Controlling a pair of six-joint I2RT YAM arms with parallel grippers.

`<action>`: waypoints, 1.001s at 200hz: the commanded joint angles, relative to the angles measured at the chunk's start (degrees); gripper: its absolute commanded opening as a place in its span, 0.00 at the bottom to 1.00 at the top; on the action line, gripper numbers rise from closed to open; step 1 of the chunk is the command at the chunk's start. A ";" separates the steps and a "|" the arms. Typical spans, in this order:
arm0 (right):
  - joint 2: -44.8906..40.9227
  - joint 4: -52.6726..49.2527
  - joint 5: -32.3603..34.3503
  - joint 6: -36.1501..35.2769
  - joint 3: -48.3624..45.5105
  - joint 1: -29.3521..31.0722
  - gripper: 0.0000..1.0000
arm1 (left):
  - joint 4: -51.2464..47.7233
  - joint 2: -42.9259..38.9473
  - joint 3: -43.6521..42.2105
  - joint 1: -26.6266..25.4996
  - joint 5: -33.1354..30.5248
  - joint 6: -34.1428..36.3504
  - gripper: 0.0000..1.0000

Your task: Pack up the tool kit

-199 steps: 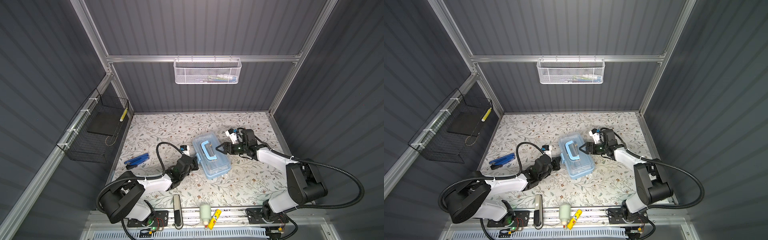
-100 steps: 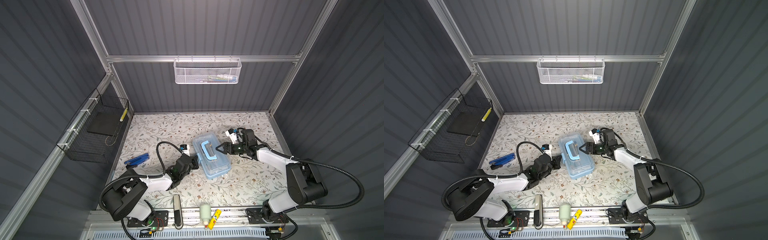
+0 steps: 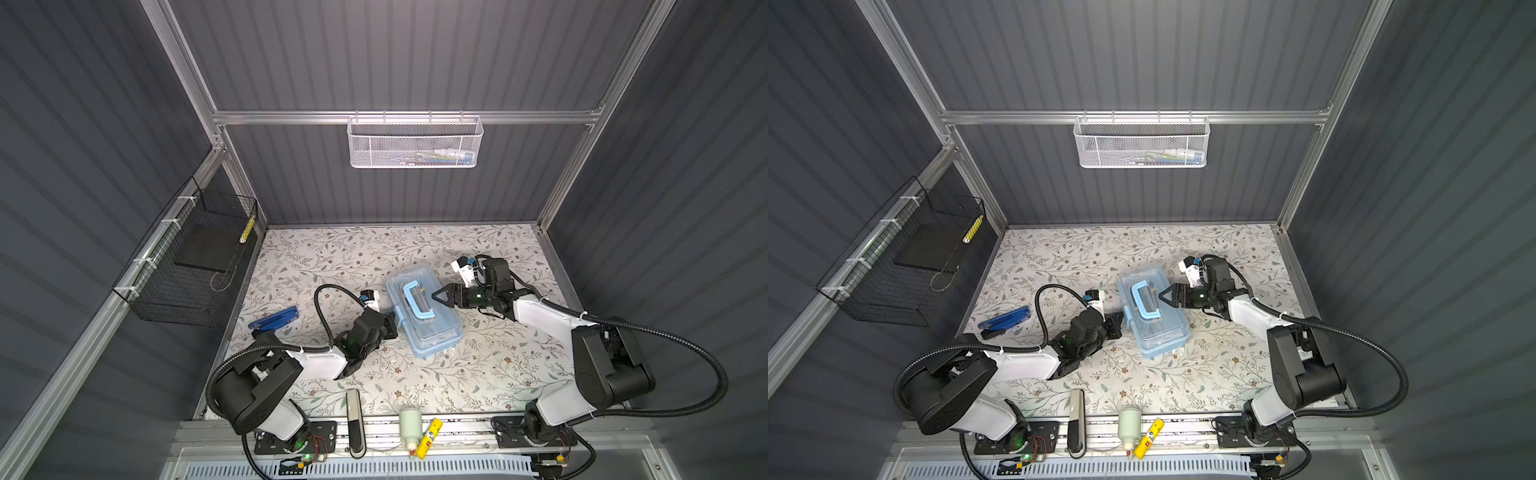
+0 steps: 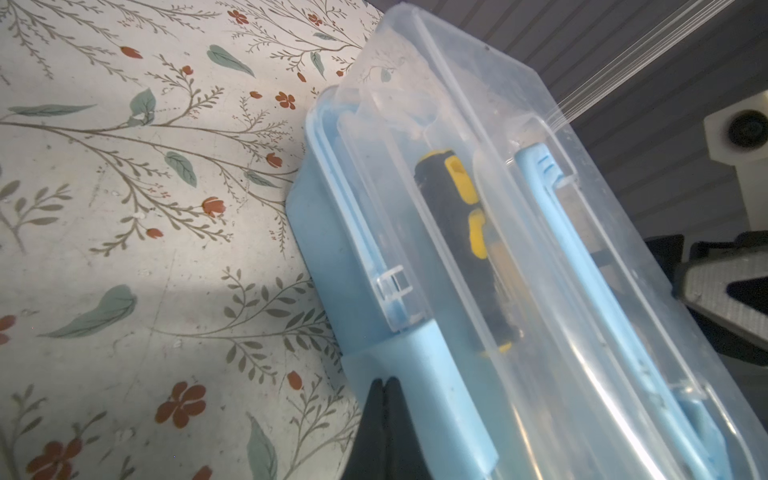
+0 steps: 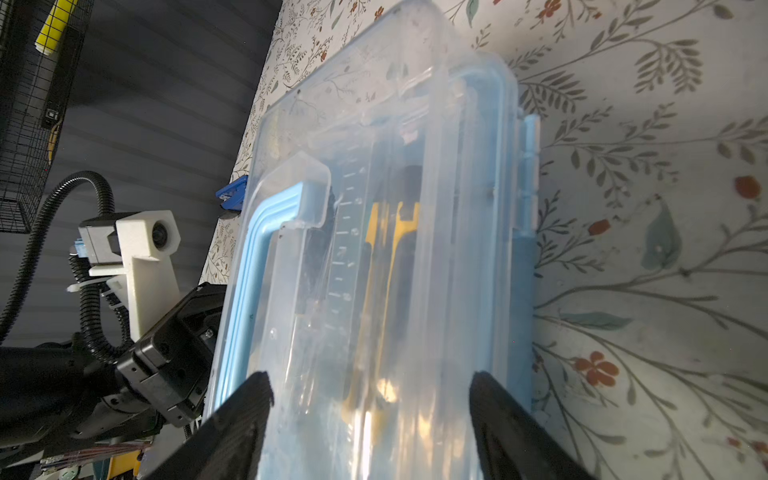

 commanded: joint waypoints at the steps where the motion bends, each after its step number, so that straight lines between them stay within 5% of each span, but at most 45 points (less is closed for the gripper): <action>1: 0.33 -1.34 -0.70 0.58 -0.77 1.37 0.77 | -2.42 -3.08 -0.14 -0.57 0.03 0.93 0.00; 69: 0.18 -0.53 0.31 2.10 -0.55 0.59 0.77 | -15.76 -11.40 -1.39 -0.25 -7.39 4.20 0.00; 200: 0.50 0.49 -1.06 3.01 -0.68 0.05 0.75 | -5.37 -3.98 -1.99 -0.24 0.74 4.77 0.00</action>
